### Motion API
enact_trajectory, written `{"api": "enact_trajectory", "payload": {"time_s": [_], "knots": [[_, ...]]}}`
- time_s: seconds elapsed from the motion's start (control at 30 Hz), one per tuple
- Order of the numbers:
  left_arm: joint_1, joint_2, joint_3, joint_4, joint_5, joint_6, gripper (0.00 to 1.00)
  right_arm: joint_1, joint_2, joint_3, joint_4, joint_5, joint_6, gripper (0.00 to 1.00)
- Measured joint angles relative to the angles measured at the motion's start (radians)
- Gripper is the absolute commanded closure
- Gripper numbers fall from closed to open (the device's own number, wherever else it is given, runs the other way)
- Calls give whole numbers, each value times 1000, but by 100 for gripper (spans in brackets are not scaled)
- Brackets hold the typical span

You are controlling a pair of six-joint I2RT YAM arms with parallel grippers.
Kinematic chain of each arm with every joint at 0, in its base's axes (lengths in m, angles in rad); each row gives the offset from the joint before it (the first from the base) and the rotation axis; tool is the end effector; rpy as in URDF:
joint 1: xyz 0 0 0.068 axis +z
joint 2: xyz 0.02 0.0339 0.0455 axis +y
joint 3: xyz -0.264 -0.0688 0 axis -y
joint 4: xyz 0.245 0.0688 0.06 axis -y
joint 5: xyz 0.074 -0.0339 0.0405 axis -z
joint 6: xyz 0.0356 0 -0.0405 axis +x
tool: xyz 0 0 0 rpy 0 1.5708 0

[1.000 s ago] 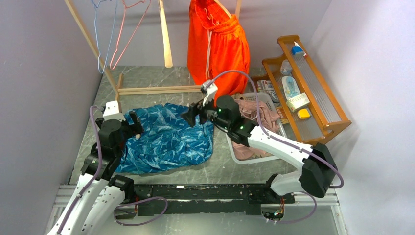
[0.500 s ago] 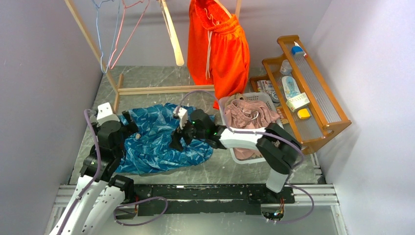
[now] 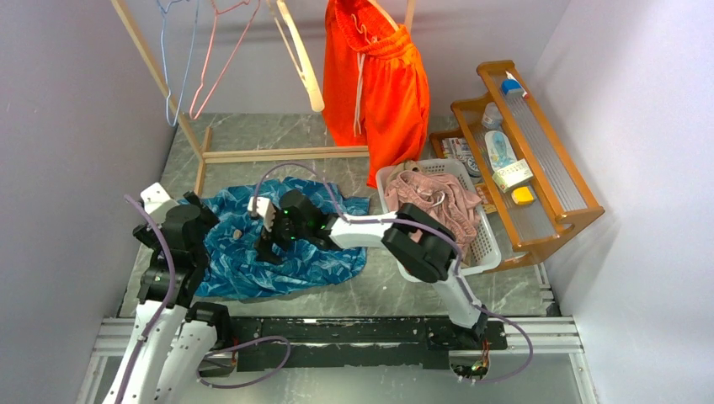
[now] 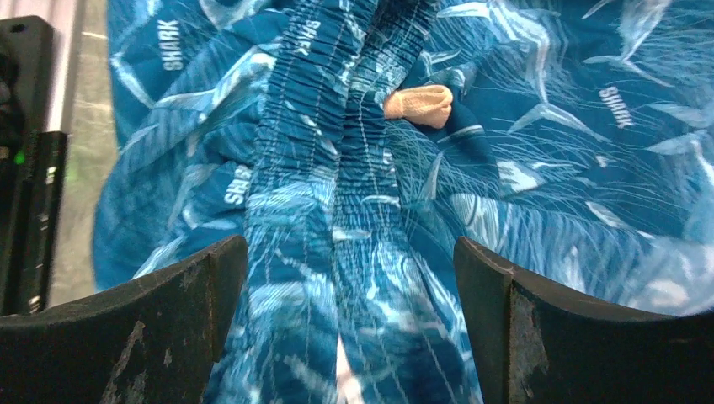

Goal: Remove the shorts from the hanger
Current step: Pick up the shorts at the center of the board.

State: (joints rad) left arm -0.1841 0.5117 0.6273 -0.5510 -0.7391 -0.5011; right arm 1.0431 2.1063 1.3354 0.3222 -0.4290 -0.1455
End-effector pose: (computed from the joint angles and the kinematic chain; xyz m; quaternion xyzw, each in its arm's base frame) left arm 0.1196 0.0021 0.2883 -0.3159 0.7457 0.1184 0.5746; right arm 0.2229 0.4119 0.1667 -0.5571 0.6220 0.3879 0.3902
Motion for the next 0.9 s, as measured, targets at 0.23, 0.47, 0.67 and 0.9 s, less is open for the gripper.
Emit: {"api": "enact_trajectory", "payload": {"time_s": [0.23, 0.47, 0.67, 0.9], "knots": [[143, 24, 0, -3, 2, -5, 1, 30, 118, 43, -9, 75, -21, 3], [164, 5, 0, 1, 5, 3, 1, 72, 97, -31, 84, 269, -43, 52], [168, 5, 0, 8, 19, 17, 1, 82, -12, -224, 203, 418, -37, 100], [169, 9, 0, 9, 37, 23, 1, 65, -204, -407, 183, 494, 65, 100]]}}
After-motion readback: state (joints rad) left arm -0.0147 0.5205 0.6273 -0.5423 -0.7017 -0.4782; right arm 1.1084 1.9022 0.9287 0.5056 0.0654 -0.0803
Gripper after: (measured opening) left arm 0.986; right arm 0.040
